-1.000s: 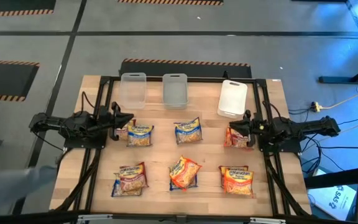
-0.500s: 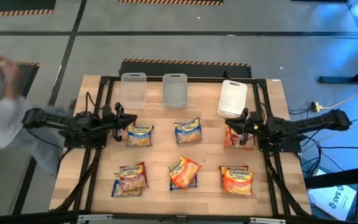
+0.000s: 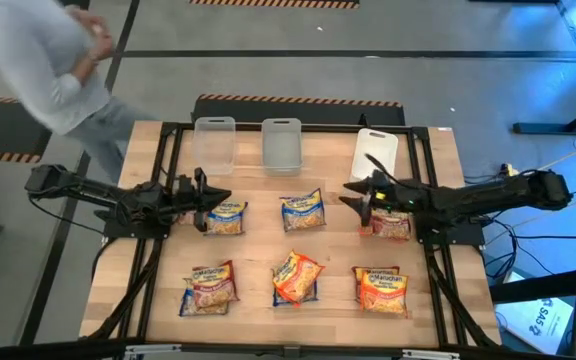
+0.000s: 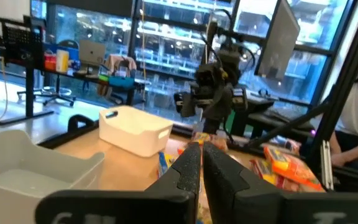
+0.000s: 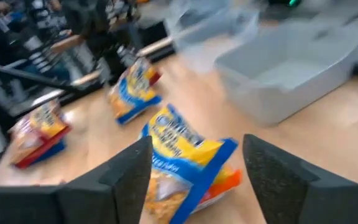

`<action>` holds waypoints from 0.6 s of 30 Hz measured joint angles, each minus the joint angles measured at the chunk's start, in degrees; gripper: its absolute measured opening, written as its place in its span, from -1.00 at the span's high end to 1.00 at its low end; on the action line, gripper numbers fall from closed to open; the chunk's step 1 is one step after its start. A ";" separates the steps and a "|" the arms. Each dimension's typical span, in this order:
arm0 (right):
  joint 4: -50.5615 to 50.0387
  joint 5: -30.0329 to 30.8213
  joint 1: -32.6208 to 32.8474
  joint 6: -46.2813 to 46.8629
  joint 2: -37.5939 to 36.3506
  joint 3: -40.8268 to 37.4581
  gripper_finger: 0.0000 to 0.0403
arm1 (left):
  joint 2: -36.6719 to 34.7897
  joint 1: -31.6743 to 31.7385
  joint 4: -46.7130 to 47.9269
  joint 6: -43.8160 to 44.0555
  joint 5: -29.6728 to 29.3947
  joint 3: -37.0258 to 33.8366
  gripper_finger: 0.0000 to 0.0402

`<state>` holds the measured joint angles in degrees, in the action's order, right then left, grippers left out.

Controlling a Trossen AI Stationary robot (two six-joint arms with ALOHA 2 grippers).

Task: Sort Maruchan noodles
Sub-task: Put the blue noodle pack into the white bin

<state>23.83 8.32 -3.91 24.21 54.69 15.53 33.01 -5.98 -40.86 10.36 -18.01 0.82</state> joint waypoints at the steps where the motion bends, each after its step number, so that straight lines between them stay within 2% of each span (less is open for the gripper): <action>1: -0.06 -3.02 -1.34 1.31 2.16 0.98 -0.24 | 0.92 0.00 -0.13 0.59 0.31 0.00 0.98; 4: -0.04 -9.20 -4.48 3.92 8.39 3.87 -0.27 | 3.69 0.01 -0.69 1.53 0.47 0.00 0.99; 12: 0.05 -9.55 -6.28 5.31 18.97 7.82 -0.28 | 11.01 0.02 -6.62 4.58 0.14 0.04 0.99; 18: 0.06 -13.59 -6.26 7.48 22.74 7.87 -0.28 | 17.50 0.08 -7.28 6.02 -0.07 4.05 0.99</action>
<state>23.89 -5.27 -10.17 31.69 77.43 23.40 50.51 -5.90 -48.14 16.38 -18.07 4.87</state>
